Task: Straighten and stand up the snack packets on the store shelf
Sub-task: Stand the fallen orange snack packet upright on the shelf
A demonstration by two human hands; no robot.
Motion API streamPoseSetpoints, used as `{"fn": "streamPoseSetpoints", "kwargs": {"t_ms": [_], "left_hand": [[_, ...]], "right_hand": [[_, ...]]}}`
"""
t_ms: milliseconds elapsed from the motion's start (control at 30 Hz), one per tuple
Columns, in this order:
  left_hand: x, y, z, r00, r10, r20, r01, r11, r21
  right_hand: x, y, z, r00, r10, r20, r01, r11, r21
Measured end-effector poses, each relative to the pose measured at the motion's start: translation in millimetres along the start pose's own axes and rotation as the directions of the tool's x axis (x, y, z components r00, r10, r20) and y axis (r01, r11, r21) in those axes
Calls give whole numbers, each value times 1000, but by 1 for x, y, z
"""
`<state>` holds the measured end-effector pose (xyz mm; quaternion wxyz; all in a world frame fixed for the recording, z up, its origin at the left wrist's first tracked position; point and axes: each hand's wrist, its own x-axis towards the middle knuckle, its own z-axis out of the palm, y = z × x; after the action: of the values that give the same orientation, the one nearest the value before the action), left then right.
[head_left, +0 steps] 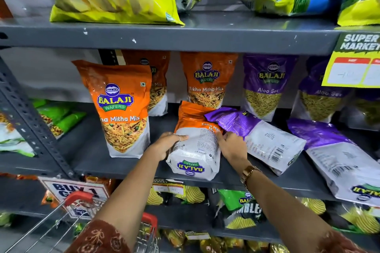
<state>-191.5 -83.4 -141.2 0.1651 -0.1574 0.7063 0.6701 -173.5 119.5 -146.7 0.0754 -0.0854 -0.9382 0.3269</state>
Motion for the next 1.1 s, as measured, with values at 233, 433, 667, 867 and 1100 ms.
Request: {"fn": "streamPoseSetpoints", "kwargs": {"t_ms": [233,433,667,867,1100], "left_hand": [[-18,-6,1,987,153,-54,-158,980,-122],[-26,8,1,930,339,-146,-359,922,-145],[-15,20,10,886,397,-239,-436,889,-138],[-13,21,13,898,379,-224,-414,899,-142],[-12,34,0,937,222,-271,-338,772,-539]], "right_hand": [[5,-18,6,923,190,334,-343,801,491],[4,-34,-13,989,-24,145,-95,651,753],[-1,-31,-14,993,-114,-8,88,718,690],[2,-30,-12,997,-76,19,43,730,682],[-13,-10,0,971,21,-239,156,704,693]]}}
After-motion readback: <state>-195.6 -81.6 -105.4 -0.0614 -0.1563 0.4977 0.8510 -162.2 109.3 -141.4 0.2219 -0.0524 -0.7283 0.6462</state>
